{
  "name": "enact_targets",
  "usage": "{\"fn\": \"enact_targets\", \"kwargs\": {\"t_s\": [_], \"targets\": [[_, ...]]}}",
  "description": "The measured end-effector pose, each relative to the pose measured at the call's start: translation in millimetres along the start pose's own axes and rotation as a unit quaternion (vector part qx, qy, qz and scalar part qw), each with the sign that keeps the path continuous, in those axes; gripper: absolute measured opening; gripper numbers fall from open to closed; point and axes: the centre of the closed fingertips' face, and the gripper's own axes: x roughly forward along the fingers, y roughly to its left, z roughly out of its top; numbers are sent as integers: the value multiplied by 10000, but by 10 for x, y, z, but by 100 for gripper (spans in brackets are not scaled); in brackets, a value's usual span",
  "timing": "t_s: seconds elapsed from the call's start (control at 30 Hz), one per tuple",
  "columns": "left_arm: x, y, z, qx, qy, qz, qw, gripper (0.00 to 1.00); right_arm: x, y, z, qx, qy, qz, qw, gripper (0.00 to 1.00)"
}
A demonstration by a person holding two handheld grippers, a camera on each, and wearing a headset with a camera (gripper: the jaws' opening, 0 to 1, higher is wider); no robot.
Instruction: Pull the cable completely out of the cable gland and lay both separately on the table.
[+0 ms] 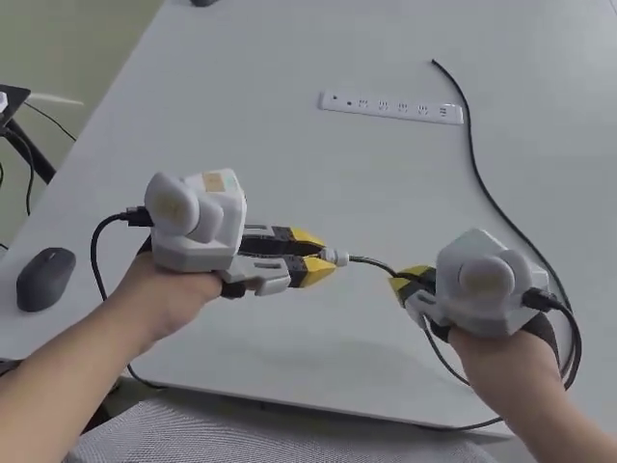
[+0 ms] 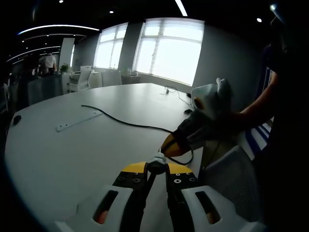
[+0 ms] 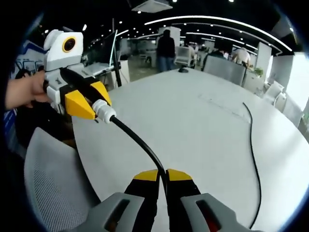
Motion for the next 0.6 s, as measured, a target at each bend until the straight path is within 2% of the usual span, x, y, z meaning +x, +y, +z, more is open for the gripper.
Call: {"fn": "enact_targets", "kwargs": {"t_s": [0.1,0.33,0.6], "targets": [[2,-2,0,-9,-6,6,10000,15,26,-65,-100,356,79,-43,9993,0],[-12,3,-1,-25,-23,23,10000,15,43,-209,-314,808,265,-176,9962,0],[-1,0,-10,-16,-23,18,10000,15,76,-252,-458,1284,384,-184,9908,0]]}}
